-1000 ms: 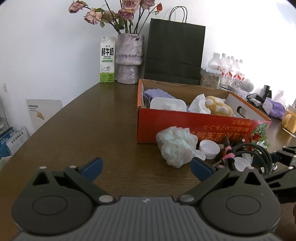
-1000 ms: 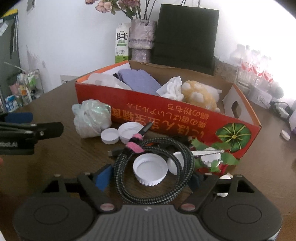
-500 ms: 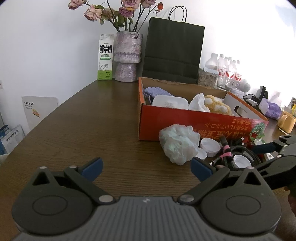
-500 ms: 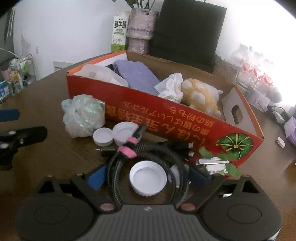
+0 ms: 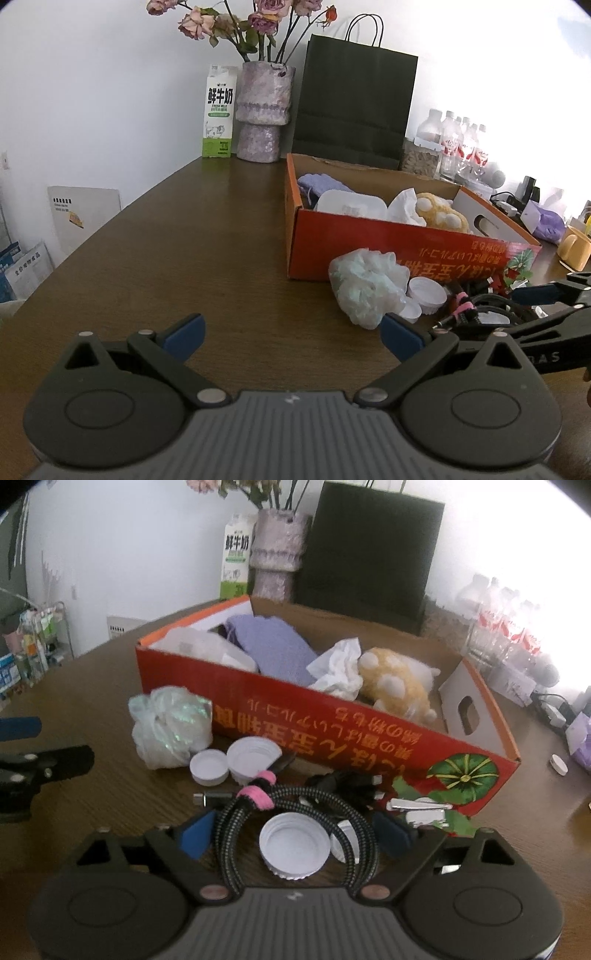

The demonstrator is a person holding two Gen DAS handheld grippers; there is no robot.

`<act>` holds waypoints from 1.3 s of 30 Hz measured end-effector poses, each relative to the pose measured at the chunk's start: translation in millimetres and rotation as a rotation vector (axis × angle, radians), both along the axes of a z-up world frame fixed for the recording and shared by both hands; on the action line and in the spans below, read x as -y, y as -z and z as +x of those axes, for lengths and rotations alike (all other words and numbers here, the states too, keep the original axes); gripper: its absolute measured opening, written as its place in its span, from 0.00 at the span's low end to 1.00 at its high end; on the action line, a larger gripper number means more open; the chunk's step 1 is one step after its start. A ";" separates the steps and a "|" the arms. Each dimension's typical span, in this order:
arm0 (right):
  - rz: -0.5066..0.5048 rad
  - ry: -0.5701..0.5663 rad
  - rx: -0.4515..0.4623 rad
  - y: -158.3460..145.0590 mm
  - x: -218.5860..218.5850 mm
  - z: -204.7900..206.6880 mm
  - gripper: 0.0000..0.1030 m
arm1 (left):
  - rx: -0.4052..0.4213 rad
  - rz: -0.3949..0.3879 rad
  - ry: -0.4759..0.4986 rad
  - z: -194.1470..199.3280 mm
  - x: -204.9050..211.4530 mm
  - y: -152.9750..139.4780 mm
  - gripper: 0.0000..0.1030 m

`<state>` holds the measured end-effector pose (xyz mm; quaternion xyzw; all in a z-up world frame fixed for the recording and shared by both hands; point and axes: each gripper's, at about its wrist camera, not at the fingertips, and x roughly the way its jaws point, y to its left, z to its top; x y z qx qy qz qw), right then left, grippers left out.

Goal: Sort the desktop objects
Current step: 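Move left tool to crumpled plastic bag while right tool approaches braided black cable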

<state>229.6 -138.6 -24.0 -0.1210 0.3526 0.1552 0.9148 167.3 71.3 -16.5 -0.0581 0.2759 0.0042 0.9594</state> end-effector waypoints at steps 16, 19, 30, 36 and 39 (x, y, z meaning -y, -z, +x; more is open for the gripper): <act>0.092 0.041 0.119 -29.6 39.7 -9.1 0.88 | -0.009 0.035 0.044 36.0 40.6 -7.1 1.00; 0.103 0.056 0.132 -31.4 50.1 -7.4 0.88 | -0.025 0.046 0.038 49.8 48.1 -3.4 1.00; 0.134 0.049 0.149 -30.7 63.2 -2.5 0.88 | -0.073 -0.016 0.064 70.5 53.7 5.5 0.45; 0.152 0.043 0.163 -34.0 63.3 -6.6 0.88 | -0.020 0.002 0.055 58.5 54.4 -7.3 0.44; 0.157 0.041 0.176 -38.3 63.3 -10.2 0.88 | 0.012 0.004 0.053 52.6 54.1 -17.2 0.44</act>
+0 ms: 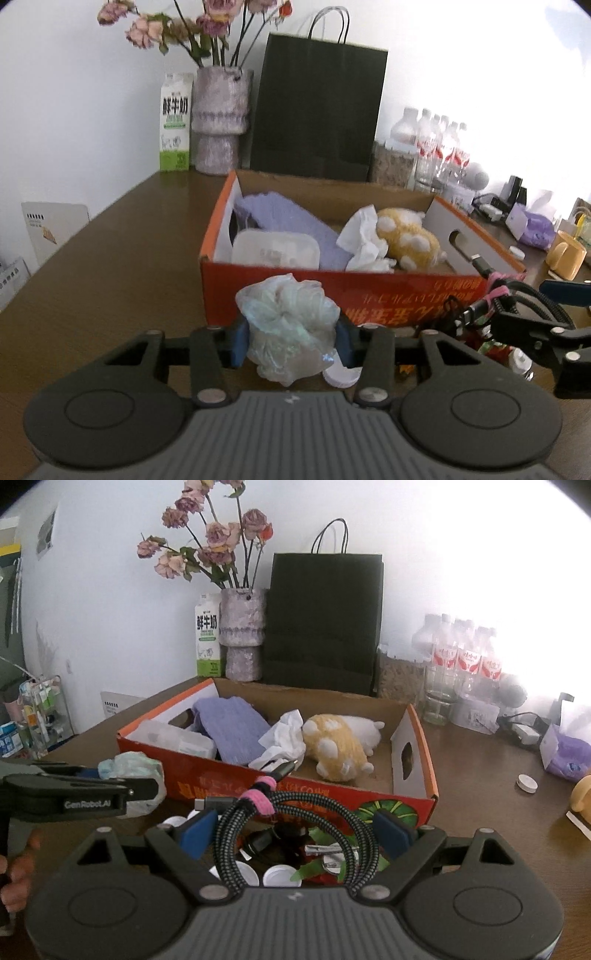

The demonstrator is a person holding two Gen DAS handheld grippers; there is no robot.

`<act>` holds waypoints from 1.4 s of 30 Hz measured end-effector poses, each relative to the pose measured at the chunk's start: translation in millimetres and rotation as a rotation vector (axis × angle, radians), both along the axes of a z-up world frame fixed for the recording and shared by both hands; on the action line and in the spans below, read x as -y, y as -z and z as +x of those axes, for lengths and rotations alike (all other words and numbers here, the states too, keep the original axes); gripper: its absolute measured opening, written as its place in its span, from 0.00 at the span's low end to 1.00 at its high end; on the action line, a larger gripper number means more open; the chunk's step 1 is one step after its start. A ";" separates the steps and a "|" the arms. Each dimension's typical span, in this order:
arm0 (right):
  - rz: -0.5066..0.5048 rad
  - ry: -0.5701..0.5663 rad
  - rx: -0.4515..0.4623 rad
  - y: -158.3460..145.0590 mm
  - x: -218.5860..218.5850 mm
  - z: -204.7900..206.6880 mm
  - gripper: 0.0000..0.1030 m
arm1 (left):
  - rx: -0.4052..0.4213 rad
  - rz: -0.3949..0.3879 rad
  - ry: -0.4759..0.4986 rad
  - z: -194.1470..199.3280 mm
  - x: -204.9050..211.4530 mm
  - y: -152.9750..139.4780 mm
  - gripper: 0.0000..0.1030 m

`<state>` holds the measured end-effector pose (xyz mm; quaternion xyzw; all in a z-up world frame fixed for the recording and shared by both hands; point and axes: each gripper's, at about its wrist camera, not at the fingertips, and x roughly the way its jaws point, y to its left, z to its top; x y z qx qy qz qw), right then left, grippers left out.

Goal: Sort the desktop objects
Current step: 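Close left tool on plastic bag while right tool grasps black cable, then carry bag and cable into the cardboard box and open both tools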

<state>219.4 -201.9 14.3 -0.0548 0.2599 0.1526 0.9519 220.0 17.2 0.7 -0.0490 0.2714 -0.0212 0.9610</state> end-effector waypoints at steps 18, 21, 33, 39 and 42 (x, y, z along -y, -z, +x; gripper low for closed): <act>0.041 0.002 0.118 -46.3 -11.1 37.0 0.88 | 0.132 0.006 0.036 38.3 19.0 -57.8 0.45; 0.050 0.000 0.126 -49.8 -15.1 51.9 0.88 | 0.138 0.005 0.025 56.9 18.5 -61.3 0.45; 0.056 0.037 0.092 -37.3 -24.2 140.9 0.88 | 0.099 0.011 -0.018 138.2 15.0 -51.7 0.45; 0.042 0.091 0.064 -26.1 -11.4 175.4 0.88 | 0.045 0.004 -0.028 166.4 14.4 -36.6 0.45; 0.039 0.106 0.033 -18.6 -2.7 186.0 0.88 | 0.016 0.025 -0.028 174.8 16.4 -28.5 0.45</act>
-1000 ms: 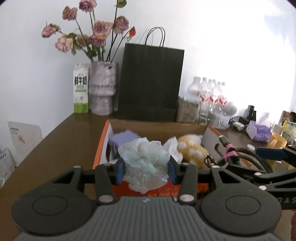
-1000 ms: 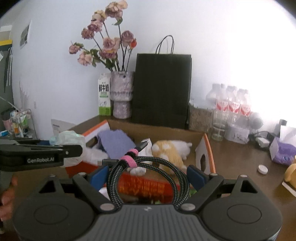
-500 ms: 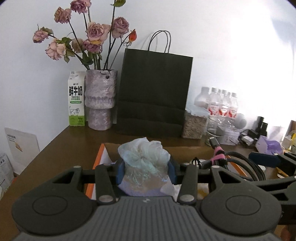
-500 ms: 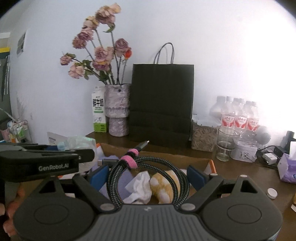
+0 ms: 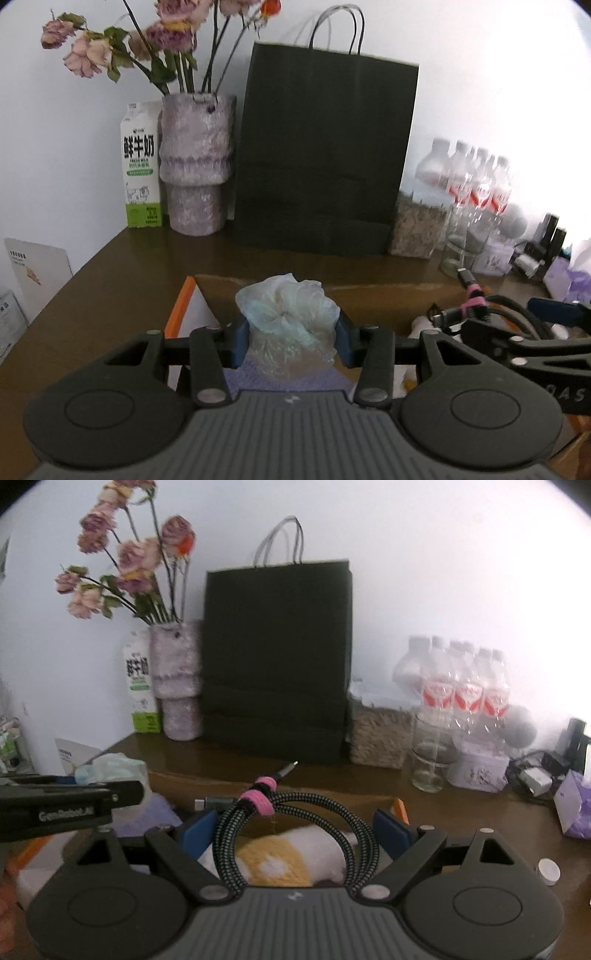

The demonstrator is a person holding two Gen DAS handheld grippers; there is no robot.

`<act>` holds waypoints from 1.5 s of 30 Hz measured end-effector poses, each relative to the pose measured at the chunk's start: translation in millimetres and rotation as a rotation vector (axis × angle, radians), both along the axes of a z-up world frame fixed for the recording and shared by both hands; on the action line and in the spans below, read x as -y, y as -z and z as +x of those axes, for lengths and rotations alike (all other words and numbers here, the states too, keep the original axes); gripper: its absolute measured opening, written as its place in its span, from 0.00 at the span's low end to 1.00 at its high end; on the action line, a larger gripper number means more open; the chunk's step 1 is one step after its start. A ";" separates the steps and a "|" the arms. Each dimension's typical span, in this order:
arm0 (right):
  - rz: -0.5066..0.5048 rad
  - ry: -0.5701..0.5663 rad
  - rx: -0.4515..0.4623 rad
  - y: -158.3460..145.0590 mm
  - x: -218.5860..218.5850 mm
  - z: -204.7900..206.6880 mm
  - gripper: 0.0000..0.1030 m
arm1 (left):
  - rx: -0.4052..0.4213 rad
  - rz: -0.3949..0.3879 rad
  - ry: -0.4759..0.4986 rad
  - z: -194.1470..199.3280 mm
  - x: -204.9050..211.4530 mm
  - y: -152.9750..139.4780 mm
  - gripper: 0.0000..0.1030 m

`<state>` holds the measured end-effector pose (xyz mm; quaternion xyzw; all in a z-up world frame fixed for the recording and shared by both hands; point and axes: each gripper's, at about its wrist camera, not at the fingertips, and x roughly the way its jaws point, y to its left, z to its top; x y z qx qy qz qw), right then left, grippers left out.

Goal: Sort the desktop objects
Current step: 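Carry bag and cable into the cardboard box and open both tools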

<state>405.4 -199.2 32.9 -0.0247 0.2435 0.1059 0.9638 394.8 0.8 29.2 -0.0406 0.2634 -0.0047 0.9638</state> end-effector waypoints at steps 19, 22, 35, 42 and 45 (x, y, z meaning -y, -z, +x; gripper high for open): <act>-0.003 -0.041 -0.068 10.5 -1.4 6.2 0.89 | -0.025 0.061 -0.010 -1.4 7.6 10.9 0.94; -0.004 -0.040 -0.065 8.0 -1.5 3.5 1.00 | 0.007 0.092 -0.032 -6.1 10.0 3.8 1.00; 0.022 -0.054 -0.025 -7.3 -0.5 -8.7 1.00 | 0.055 0.084 -0.044 -19.3 10.2 -14.2 1.00; 0.037 -0.059 0.010 -18.8 2.0 -21.4 1.00 | 0.083 0.040 -0.055 -37.4 6.2 -25.4 1.00; 0.030 -0.062 0.029 -24.6 1.4 -31.3 1.00 | 0.090 0.033 -0.059 -48.3 4.8 -30.1 1.00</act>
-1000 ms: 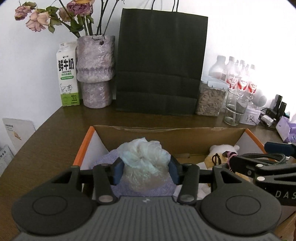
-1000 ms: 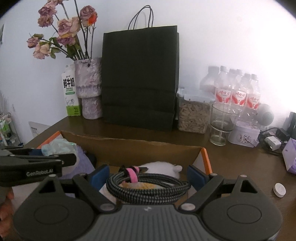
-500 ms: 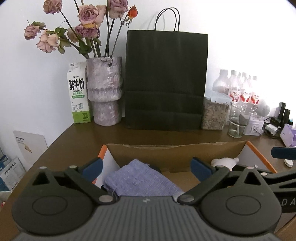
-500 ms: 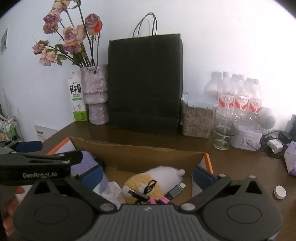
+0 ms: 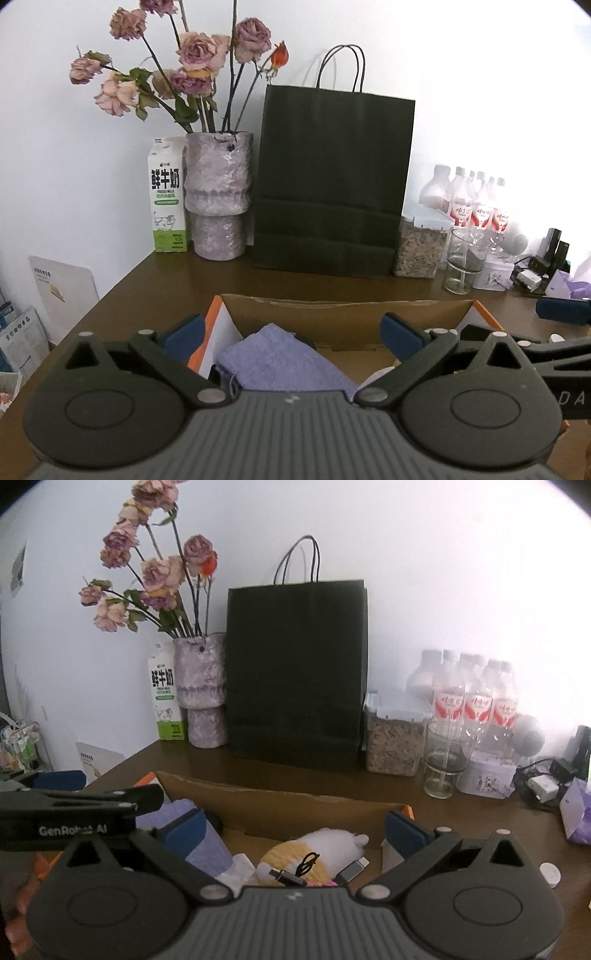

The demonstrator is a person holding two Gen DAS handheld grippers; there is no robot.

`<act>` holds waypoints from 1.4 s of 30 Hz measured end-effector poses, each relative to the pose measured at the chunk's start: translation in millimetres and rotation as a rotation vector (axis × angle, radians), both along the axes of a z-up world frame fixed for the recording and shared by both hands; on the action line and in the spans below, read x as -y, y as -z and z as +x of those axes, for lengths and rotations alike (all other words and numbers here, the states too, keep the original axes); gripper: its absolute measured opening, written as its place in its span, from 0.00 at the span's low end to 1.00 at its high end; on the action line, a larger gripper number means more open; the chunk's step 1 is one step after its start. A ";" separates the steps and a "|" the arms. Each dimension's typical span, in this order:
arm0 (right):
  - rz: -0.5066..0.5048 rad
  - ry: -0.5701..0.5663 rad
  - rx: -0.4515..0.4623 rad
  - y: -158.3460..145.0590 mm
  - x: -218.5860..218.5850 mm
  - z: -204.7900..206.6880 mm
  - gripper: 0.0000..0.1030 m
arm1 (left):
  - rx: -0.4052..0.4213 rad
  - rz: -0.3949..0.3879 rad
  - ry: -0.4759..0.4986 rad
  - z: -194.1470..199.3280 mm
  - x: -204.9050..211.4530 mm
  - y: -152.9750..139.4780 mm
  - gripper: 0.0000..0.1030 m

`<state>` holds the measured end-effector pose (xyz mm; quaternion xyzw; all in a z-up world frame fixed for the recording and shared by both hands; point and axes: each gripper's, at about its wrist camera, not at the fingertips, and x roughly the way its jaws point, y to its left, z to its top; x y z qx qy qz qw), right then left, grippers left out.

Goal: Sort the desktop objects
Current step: 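Carry bag and cable into the cardboard box and open both tools, then withdraw both tools from the box back over the table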

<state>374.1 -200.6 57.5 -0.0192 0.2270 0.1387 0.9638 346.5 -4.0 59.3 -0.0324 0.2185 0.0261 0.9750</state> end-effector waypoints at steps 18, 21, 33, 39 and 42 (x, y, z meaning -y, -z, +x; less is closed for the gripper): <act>0.003 -0.033 0.058 -19.7 1.7 -106.0 1.00 | 0.058 -0.040 0.008 -112.5 -3.3 -16.3 1.00; 0.001 -0.032 0.062 -17.9 2.3 -127.4 1.00 | 0.059 -0.047 0.019 -132.7 -2.9 -14.6 1.00; -0.003 -0.042 0.038 7.7 3.7 -205.1 1.00 | 0.033 -0.058 0.034 -203.2 -4.2 9.0 1.00; -0.013 -0.040 -0.008 33.2 2.5 -231.0 1.00 | 0.001 -0.066 0.055 -225.1 -4.8 28.0 1.00; -0.018 -0.032 -0.037 44.9 3.7 -238.6 1.00 | -0.007 -0.069 0.062 -231.4 -4.4 33.5 1.00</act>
